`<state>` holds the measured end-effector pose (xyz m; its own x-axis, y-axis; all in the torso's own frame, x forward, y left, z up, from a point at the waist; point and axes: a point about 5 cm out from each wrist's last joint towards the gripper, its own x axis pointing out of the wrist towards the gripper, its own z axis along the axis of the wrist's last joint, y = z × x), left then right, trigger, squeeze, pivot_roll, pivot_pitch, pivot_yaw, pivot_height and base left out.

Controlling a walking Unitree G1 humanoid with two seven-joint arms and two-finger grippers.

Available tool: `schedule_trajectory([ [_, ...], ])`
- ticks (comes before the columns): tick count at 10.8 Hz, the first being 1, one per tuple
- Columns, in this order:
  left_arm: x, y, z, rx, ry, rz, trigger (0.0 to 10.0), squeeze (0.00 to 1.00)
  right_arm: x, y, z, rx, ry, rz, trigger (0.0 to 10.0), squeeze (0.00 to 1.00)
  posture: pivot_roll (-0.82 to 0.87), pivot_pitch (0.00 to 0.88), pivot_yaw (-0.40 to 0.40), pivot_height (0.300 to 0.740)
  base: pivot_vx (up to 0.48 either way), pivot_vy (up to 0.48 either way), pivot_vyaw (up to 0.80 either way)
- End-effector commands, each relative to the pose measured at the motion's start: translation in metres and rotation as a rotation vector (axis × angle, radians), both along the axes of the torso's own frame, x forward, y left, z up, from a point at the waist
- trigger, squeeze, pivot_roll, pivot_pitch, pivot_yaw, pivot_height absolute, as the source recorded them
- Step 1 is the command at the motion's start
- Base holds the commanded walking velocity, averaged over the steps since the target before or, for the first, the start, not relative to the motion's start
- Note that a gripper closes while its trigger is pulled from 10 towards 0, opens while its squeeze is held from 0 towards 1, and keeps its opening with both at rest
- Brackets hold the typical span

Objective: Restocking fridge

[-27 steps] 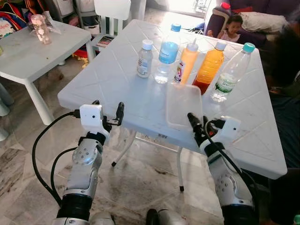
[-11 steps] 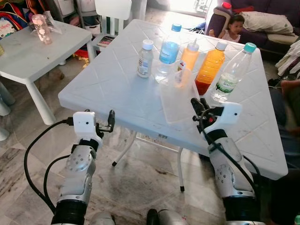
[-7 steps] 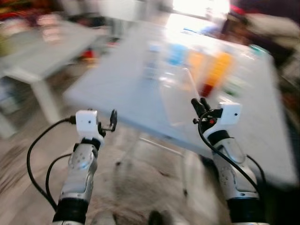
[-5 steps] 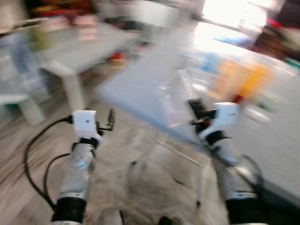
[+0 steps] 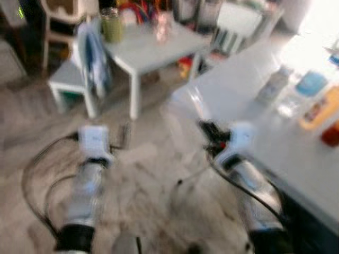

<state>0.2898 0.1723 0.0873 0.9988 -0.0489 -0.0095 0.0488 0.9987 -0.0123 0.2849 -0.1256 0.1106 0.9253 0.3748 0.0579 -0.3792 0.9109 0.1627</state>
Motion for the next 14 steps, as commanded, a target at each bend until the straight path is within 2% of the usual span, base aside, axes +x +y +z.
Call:
schedule_trajectory([
  [1, -0.001, -0.006, -0.002, -0.007, 0.008, -0.006, 10.0, 0.0, 0.0, -0.007, 0.002, -0.016, -0.011, -0.015, 10.0, 0.0, 0.09, 0.05, -0.071, 0.74, 0.0, 0.0, 0.77],
  [4, -0.011, -0.003, -0.012, -0.002, 0.035, 0.008, 10.0, 0.0, -0.005, -0.007, -0.008, -0.014, 0.022, -0.018, 10.0, 0.0, 0.09, 0.036, -0.077, 0.74, 0.0, 0.0, 0.77],
  [8, -0.01, 0.003, -0.011, 0.027, 0.032, 0.015, 10.0, 0.0, -0.003, 0.002, -0.005, -0.035, -0.003, 0.078, 10.0, 0.0, 0.1, 0.024, -0.067, 0.74, 0.0, 0.0, 0.77],
  [10, -0.021, 0.02, -0.022, 0.062, 0.072, 0.055, 10.0, 0.0, -0.008, -0.002, -0.013, -0.038, 0.025, 0.047, 10.0, 0.0, 0.1, 0.021, -0.066, 0.74, 0.0, 0.0, 0.77],
  [12, -0.032, 0.021, -0.03, 0.068, 0.097, 0.065, 10.0, 0.0, -0.013, -0.005, -0.019, -0.045, 0.037, 0.042, 10.0, 0.0, 0.1, 0.023, -0.066, 0.74, 0.0, 0.0, 0.77],
  [14, -0.035, 0.018, -0.033, 0.068, 0.105, 0.06, 10.0, 0.0, -0.013, -0.006, -0.019, -0.057, 0.037, 0.053, 10.0, 0.0, 0.1, 0.024, -0.068, 0.74, 0.0, 0.0, 0.77],
])
